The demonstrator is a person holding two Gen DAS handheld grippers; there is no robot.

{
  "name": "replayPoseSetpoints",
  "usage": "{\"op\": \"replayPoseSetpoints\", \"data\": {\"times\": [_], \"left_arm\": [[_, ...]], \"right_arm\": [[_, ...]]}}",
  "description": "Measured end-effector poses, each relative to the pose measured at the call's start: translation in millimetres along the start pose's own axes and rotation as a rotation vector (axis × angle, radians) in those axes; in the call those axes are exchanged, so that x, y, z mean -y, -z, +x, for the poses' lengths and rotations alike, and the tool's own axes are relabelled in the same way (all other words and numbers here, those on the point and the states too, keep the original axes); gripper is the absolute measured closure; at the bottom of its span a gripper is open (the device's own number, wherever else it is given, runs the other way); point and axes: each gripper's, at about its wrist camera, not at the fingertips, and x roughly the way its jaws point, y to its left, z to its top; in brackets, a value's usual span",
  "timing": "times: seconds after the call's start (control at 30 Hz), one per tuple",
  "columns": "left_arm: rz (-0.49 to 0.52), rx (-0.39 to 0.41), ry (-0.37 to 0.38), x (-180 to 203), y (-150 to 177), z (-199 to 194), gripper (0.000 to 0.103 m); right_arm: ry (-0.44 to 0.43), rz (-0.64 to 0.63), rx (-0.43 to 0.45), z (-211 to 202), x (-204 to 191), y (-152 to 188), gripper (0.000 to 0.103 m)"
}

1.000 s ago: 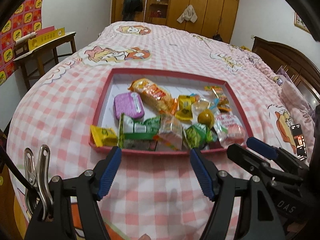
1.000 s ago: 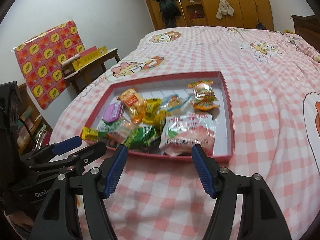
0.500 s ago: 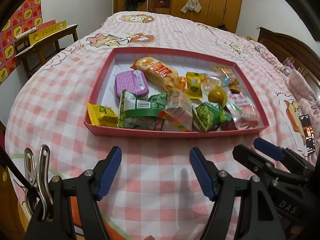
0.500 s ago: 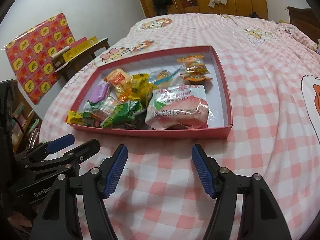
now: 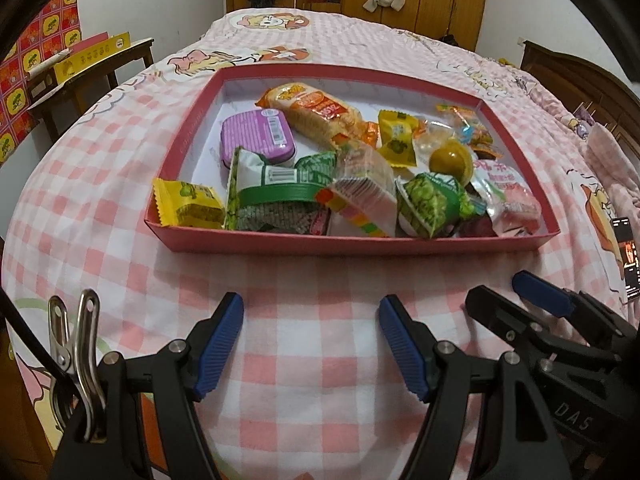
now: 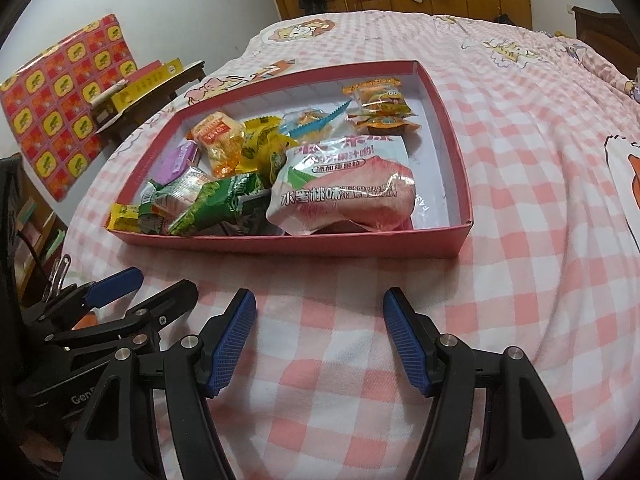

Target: Organize snacks

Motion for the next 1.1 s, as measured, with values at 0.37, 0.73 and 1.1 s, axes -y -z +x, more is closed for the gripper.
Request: {"op": "replayPoseSetpoints", "data": {"times": [0.37, 0.73, 1.1], "left_arm": [[0.0, 0.007, -0.006, 0.8, 2.7, 0.8, 0.029], [0.0, 0.007, -0.006, 0.9, 3.0, 0.9, 0.028], [0.0, 0.008, -0.006, 1.0, 3.6, 0.7, 0.028]], "right_arm": [[0.001, -0.002, 0.011, 1.2, -1.3, 2.8, 0.035], [-0.001, -0.002, 0.013, 0.8, -1.1, 2.6, 0.035], [-0.001, -0.002, 0.013, 0.8, -0.9, 3.2, 0.035]]}}
